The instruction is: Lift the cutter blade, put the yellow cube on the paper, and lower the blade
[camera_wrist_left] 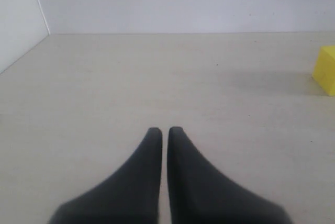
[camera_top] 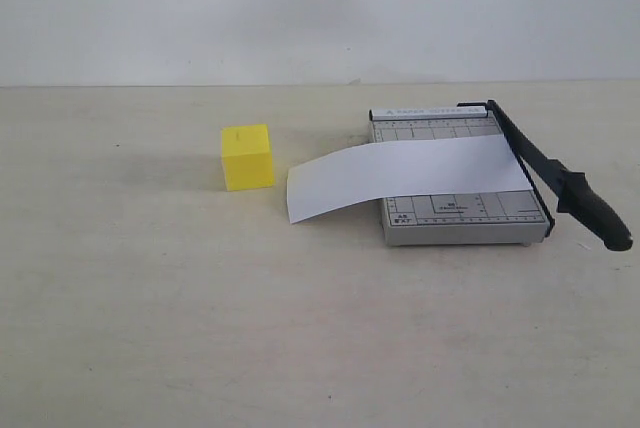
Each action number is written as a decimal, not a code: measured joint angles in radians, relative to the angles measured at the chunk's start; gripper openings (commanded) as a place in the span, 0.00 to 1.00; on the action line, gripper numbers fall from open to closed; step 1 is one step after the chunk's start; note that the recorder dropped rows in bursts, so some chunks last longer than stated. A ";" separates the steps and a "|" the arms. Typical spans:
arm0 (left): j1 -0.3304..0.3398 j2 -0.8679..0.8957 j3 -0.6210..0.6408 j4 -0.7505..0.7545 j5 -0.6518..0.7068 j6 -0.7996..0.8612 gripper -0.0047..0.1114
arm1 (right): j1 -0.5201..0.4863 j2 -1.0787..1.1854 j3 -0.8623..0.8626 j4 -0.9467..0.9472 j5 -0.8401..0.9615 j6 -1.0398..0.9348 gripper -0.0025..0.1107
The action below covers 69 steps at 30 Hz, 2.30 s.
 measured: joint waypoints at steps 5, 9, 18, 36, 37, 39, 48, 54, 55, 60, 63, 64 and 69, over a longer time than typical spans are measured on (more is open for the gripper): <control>0.000 0.000 0.000 0.000 0.000 0.000 0.08 | 0.000 0.326 0.000 -0.011 -0.047 -0.023 0.14; 0.000 0.000 0.000 0.000 0.000 0.000 0.08 | 0.010 0.544 -0.021 -0.137 -0.114 -0.020 0.14; 0.000 0.000 0.000 0.000 0.000 0.000 0.08 | 0.020 0.707 -0.271 -0.623 -0.277 -0.087 0.14; 0.000 0.000 0.000 0.000 0.000 0.000 0.08 | 0.020 0.809 -0.301 -0.656 -0.180 0.080 0.50; 0.000 0.000 0.000 0.000 0.000 0.000 0.08 | 0.020 0.845 -0.299 -0.656 -0.212 0.068 0.50; 0.000 0.000 0.000 0.000 0.000 0.000 0.08 | 0.020 0.920 -0.297 -0.656 -0.283 0.041 0.50; 0.000 0.000 0.000 0.000 0.000 0.000 0.08 | 0.020 1.083 -0.296 -0.623 -0.359 -0.049 0.50; 0.000 0.000 0.000 0.000 0.000 0.000 0.08 | 0.020 1.153 -0.296 -0.537 -0.371 -0.062 0.50; 0.000 0.000 0.000 0.000 0.000 0.000 0.08 | 0.020 1.162 -0.296 -0.518 -0.371 -0.062 0.50; 0.000 0.000 0.000 0.000 0.000 0.000 0.08 | 0.020 1.172 -0.296 -0.487 -0.363 -0.064 0.49; 0.000 0.000 0.000 0.000 0.000 0.000 0.08 | 0.020 1.172 -0.296 -0.480 -0.361 -0.064 0.41; 0.000 0.000 0.000 0.000 0.000 0.000 0.08 | 0.020 1.172 -0.296 -0.479 -0.360 -0.064 0.36; 0.000 0.000 0.000 0.000 0.000 0.000 0.08 | 0.020 1.172 -0.296 -0.460 -0.347 -0.060 0.06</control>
